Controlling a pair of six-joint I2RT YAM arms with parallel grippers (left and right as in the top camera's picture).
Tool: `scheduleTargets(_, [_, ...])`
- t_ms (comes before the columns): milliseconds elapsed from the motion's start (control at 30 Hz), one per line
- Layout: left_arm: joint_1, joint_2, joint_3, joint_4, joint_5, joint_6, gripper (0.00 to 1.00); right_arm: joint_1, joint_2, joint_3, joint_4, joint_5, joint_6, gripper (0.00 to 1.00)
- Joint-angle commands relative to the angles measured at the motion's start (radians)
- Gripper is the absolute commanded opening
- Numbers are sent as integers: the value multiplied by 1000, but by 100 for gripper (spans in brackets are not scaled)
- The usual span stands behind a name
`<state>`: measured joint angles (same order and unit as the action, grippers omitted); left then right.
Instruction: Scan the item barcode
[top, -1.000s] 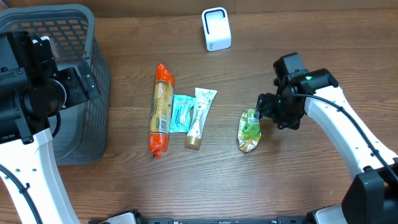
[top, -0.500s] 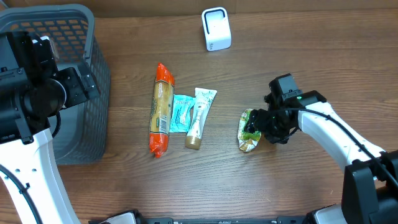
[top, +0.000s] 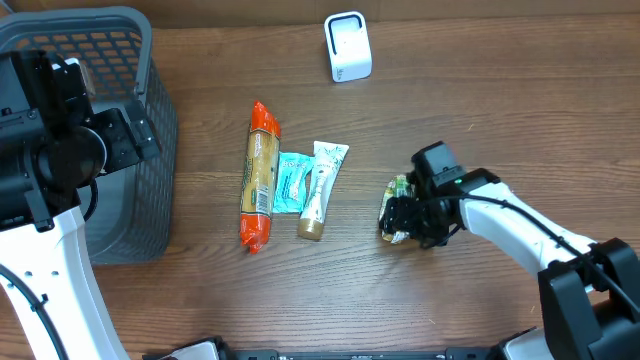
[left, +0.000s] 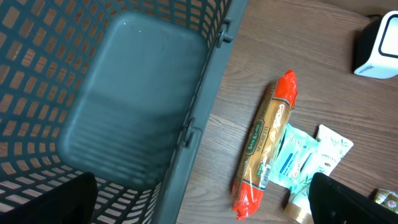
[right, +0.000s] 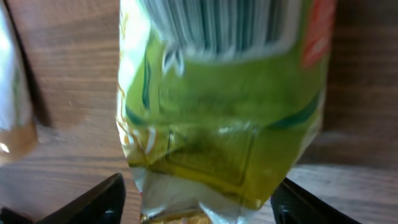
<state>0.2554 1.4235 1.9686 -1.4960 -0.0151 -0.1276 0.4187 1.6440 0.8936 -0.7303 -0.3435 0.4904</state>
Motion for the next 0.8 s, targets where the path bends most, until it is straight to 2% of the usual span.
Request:
scheduleTargets(0, [2, 3, -3, 4, 8, -7, 100, 13, -4, -5, -2, 36, 15, 70])
scheduleTargets(233, [2, 3, -3, 4, 8, -7, 100, 12, -4, 13, -15, 119, -29, 45])
scheduleTargets(433, [2, 3, -3, 4, 8, -7, 100, 16, -4, 159, -183, 214, -128, 31])
scheduleTargets(500, [2, 3, -3, 4, 8, -7, 100, 29, -4, 233, -256, 296, -167, 18])
scheduleTargets(567, [2, 3, -3, 4, 8, -7, 100, 58, -4, 262, -280, 382, -185, 10])
scheduleTargets(767, [2, 3, -4, 4, 8, -7, 100, 166, 14, 237, -275, 515, -184, 4])
